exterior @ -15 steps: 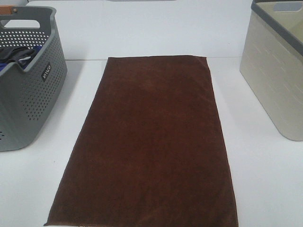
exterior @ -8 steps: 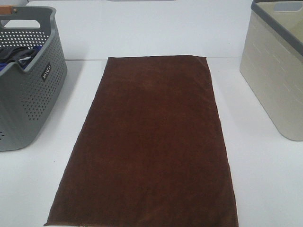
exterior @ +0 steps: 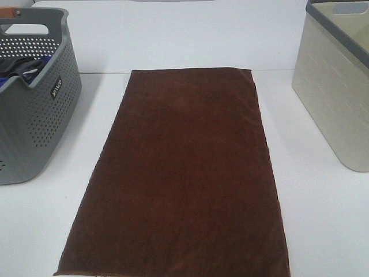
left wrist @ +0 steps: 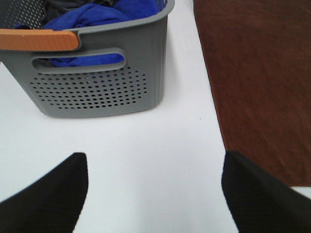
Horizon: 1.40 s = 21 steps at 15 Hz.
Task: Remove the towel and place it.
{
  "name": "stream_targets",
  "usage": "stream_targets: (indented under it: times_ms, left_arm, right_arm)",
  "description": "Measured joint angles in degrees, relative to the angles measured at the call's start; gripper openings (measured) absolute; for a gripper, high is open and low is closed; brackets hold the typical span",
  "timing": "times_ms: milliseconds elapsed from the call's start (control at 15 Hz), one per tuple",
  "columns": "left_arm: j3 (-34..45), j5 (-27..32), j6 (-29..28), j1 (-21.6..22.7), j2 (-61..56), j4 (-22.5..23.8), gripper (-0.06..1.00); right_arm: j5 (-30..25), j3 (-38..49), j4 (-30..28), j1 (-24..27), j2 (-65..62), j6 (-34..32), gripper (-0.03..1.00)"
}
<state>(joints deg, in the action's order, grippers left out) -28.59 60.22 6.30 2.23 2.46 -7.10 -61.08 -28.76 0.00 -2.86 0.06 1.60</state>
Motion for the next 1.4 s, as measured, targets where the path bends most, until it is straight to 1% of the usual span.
stream_targets:
  times_ms: [333, 467, 533, 667, 1400]
  left_arm:
    - [0.00, 0.00, 0.11, 0.17, -1.55, 0.00, 0.73]
    - [0.00, 0.00, 0.11, -0.80, -1.55, 0.00, 0.73]
    - [0.00, 0.00, 0.11, -1.89, -1.60, 0.00, 0.73]
    - [0.00, 0.00, 0.17, -2.86, -2.69, 0.00, 0.73]
    - [0.00, 0.00, 0.17, -3.09, -2.69, 0.00, 0.73]
  right_arm:
    - [0.00, 0.00, 0.00, 0.63, -0.46, 0.00, 0.77]
    - [0.00, 0.00, 0.00, 3.44, -0.46, 0.00, 0.77]
    - [0.00, 0.00, 0.00, 3.90, -0.46, 0.00, 0.77]
    - [0.00, 0.00, 0.00, 3.61, -0.46, 0.00, 0.77]
    - [0.00, 0.00, 0.00, 3.44, -0.46, 0.00, 0.77]
